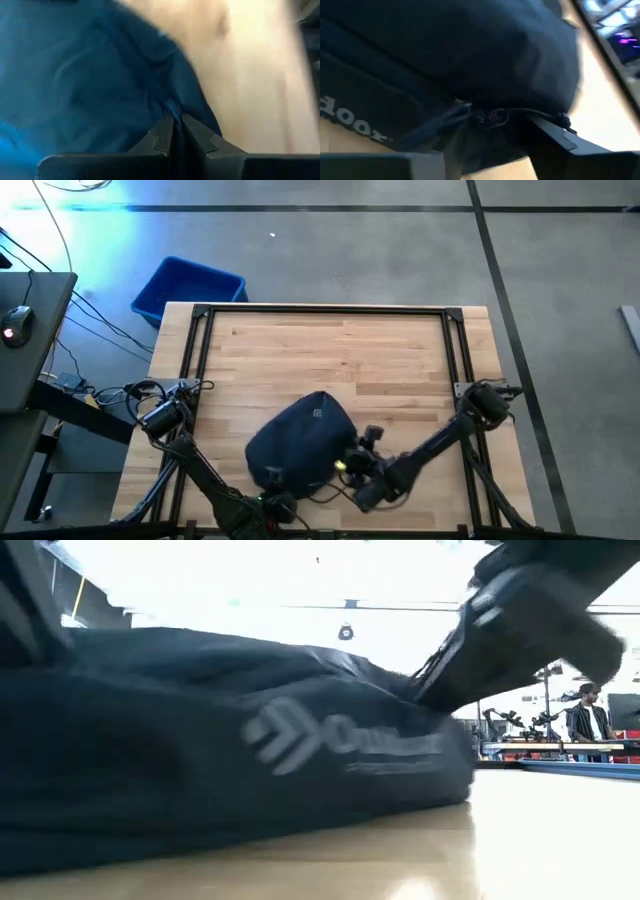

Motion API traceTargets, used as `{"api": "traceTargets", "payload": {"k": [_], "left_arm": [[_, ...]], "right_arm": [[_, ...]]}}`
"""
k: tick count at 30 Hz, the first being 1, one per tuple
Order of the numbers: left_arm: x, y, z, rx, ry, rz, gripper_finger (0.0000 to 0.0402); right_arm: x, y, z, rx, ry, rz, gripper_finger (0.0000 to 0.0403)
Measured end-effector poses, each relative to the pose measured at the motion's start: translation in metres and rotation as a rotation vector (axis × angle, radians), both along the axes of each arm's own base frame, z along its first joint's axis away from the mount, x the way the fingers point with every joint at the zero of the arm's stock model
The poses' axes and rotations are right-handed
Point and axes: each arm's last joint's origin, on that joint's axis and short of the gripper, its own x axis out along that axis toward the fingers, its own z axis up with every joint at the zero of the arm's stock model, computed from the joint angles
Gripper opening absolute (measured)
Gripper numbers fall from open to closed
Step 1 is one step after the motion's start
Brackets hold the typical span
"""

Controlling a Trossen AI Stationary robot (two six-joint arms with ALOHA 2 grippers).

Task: Unpack backpack
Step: Close the bag pack, then return to Home Position

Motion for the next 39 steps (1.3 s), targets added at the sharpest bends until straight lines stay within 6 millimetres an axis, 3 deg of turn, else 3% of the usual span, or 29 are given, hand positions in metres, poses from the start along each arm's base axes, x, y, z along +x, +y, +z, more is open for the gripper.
{"api": "traceTargets", "payload": {"k": [4,10,15,21,25,31,34,39], "left_arm": [[-0.010,0.004,-0.001,-0.032,0.032,0.132,0.0005],[-0.036,0.001,-0.001,0.016,0.083,0.200,0.0005],[-0.054,-0.005,0.001,0.105,0.062,0.160,0.0005],[-0.059,-0.014,0.000,0.040,0.001,0.179,0.0005],[-0.058,-0.015,0.000,-0.007,-0.018,0.213,0.0019],[-0.056,-0.016,0.003,-0.029,-0.034,0.235,0.0094],[-0.053,-0.019,0.020,-0.054,-0.092,0.250,0.0130],[-0.048,-0.019,0.069,-0.168,-0.257,0.289,0.0157]], "right_arm": [[0.025,-0.021,-0.007,0.044,-0.020,0.068,0.0188],[0.052,-0.040,-0.003,0.180,-0.086,0.119,0.0184],[0.053,-0.038,-0.003,0.278,-0.083,0.136,0.0181],[0.048,-0.026,0.001,0.191,-0.074,0.163,0.0181],[0.051,-0.021,0.019,0.080,-0.070,0.155,0.0181],[0.057,-0.015,0.054,0.033,-0.012,0.161,0.0183],[0.060,-0.013,0.083,0.014,0.006,0.157,0.0195],[0.047,-0.006,0.122,0.063,0.146,0.211,0.0210]]}}
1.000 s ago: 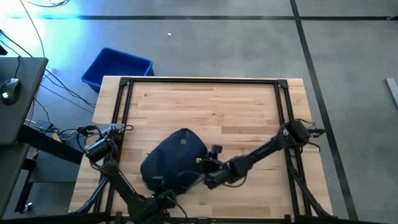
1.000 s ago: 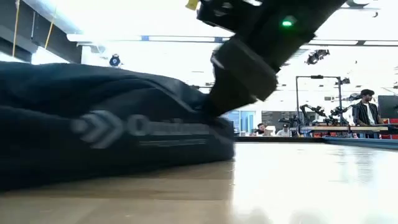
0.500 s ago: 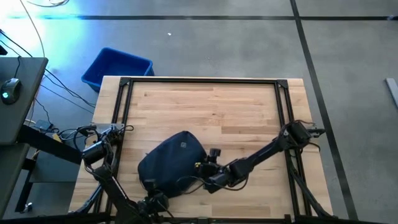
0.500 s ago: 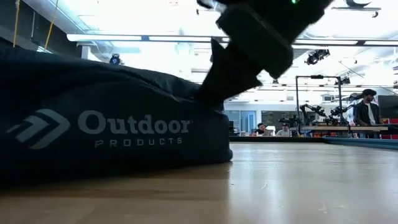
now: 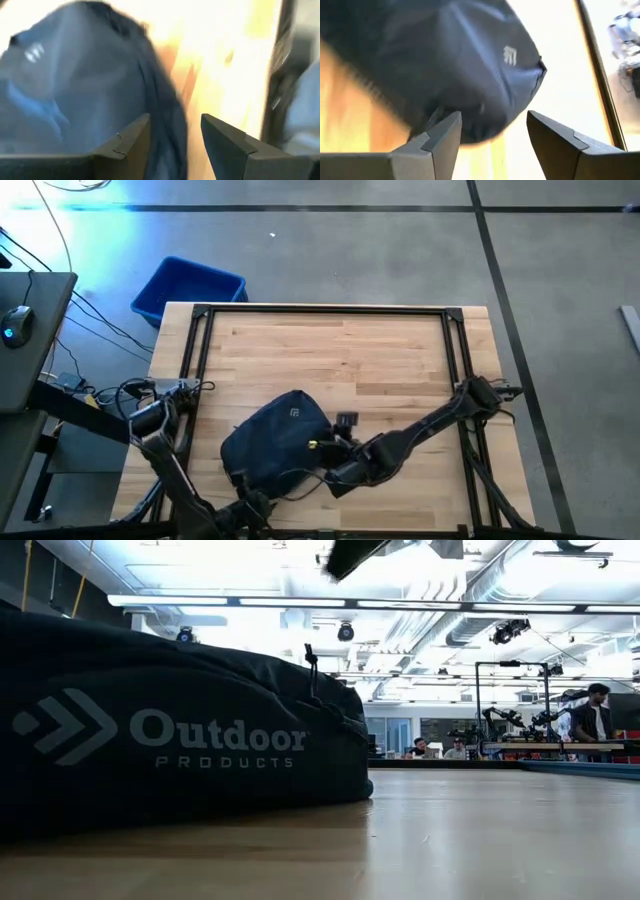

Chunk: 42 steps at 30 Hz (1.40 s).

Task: Unpack backpack
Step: Return to Home Position

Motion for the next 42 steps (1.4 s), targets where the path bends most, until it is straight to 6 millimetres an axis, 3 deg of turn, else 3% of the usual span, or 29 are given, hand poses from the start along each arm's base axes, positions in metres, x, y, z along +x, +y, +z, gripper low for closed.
{"api": "traceTargets", "payload": {"k": [4,8,13,16,21,25,28,31,35,42], "left_arm": [[-0.005,0.014,0.050,-0.001,-0.171,-0.005,0.0146],[-0.020,0.049,0.095,0.001,-0.216,0.017,0.0114],[-0.045,0.105,0.133,-0.043,-0.270,0.071,0.0070],[-0.062,0.142,0.139,-0.095,-0.322,0.138,0.0055],[-0.090,0.192,0.118,-0.236,-0.385,0.239,0.0046],[-0.104,0.217,0.088,-0.368,-0.461,0.240,0.0042],[-0.106,0.233,0.064,-0.402,-0.547,0.213,0.0041],[-0.104,0.251,0.045,-0.433,-0.631,0.175,0.0041],[-0.103,0.266,0.025,-0.455,-0.769,0.000,0.0041],[-0.118,0.281,0.001,-0.318,-0.946,-0.231,0.0042]], "right_arm": [[-0.030,0.004,0.019,-0.010,0.088,0.019,0.0188],[-0.072,-0.013,0.035,-0.038,0.099,-0.092,0.0151],[-0.139,-0.059,0.041,0.033,-0.013,-0.262,0.0110],[-0.183,-0.096,0.025,0.106,-0.067,-0.426,0.0086],[-0.239,-0.135,-0.019,0.389,-0.168,-0.525,0.0052],[-0.258,-0.148,-0.053,0.652,-0.299,-0.424,0.0031],[-0.262,-0.159,-0.067,0.745,-0.474,-0.371,0.0021],[-0.264,-0.171,-0.067,0.783,-0.635,-0.285,0.0008],[-0.268,-0.182,-0.067,0.807,-0.776,-0.114,0.0001],[-0.275,-0.192,-0.072,0.793,-0.945,0.106,0.0000]]}}
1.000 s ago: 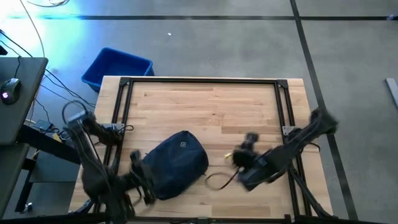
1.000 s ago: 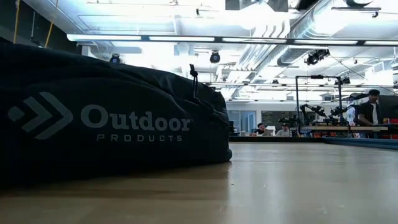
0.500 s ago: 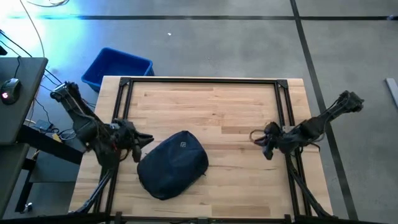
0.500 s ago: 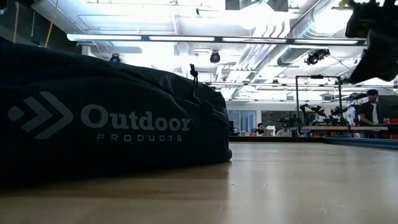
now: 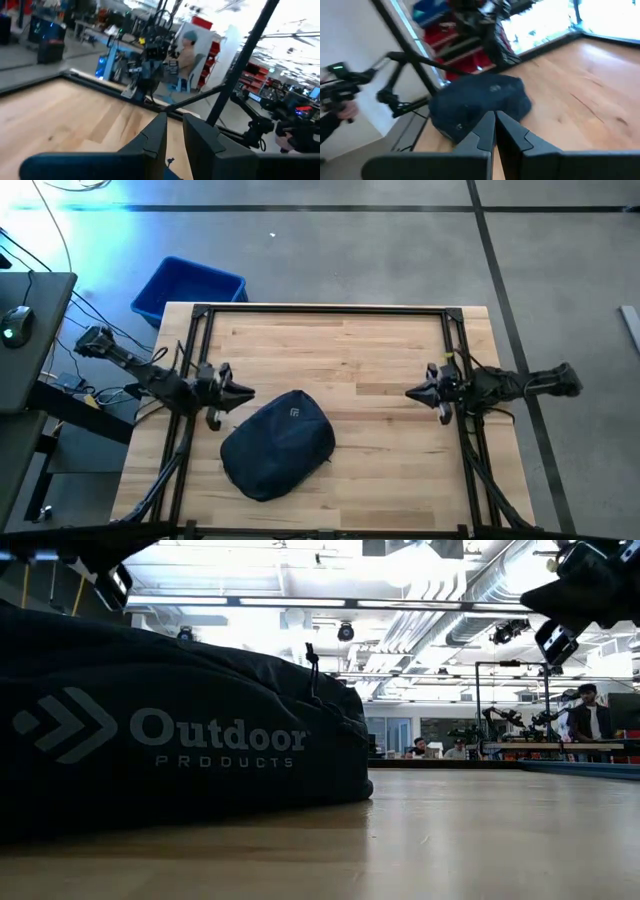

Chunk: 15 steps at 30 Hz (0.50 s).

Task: Unpack backpack
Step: Return to Home Position

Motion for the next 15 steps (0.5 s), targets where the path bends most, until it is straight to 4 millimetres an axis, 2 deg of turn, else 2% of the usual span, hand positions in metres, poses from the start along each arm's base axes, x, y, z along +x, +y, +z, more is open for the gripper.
{"api": "traceTargets", "payload": {"k": [8,15], "left_arm": [[-0.024,0.016,-0.030,-0.015,-0.098,-0.015,0.0042],[-0.027,0.023,-0.056,-0.058,-0.073,-0.076,0.0042]], "right_arm": [[0.004,-0.007,-0.027,-0.054,-0.065,0.020,0.0000],[0.004,-0.013,-0.024,-0.059,-0.100,0.034,0.0000]]}}
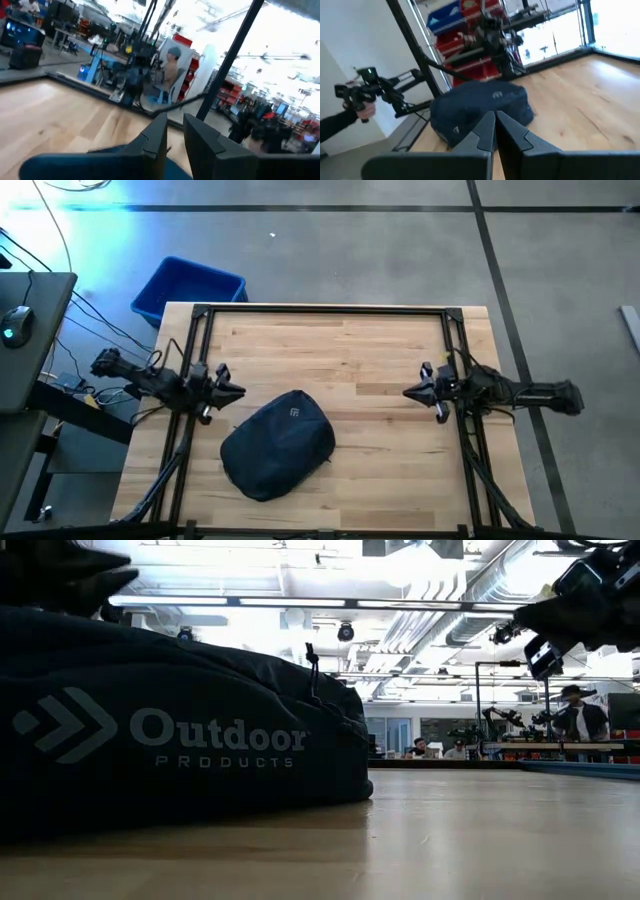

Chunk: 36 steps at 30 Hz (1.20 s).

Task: Unpack backpack
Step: Return to Home Position

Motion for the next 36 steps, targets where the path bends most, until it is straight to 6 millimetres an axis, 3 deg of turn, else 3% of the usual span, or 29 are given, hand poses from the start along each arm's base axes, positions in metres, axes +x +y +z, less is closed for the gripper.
{"api": "traceTargets", "payload": {"k": [5,13,27,36], "left_arm": [[0.005,0.006,-0.004,-0.014,0.050,-0.017,0.0034],[0.007,0.015,0.006,0.071,-0.059,-0.058,0.0002],[0.009,0.019,-0.019,0.108,0.195,-0.058,0.0002],[0.009,0.019,-0.019,0.108,0.198,-0.054,0.0002]], "right_arm": [[0.000,-0.005,0.003,-0.014,-0.030,0.017,0.0000],[-0.001,-0.010,0.002,-0.023,-0.027,0.015,0.0000],[-0.001,-0.013,-0.004,-0.055,0.037,-0.066,0.0000],[-0.001,-0.013,-0.004,-0.055,0.036,-0.066,0.0000]]}}
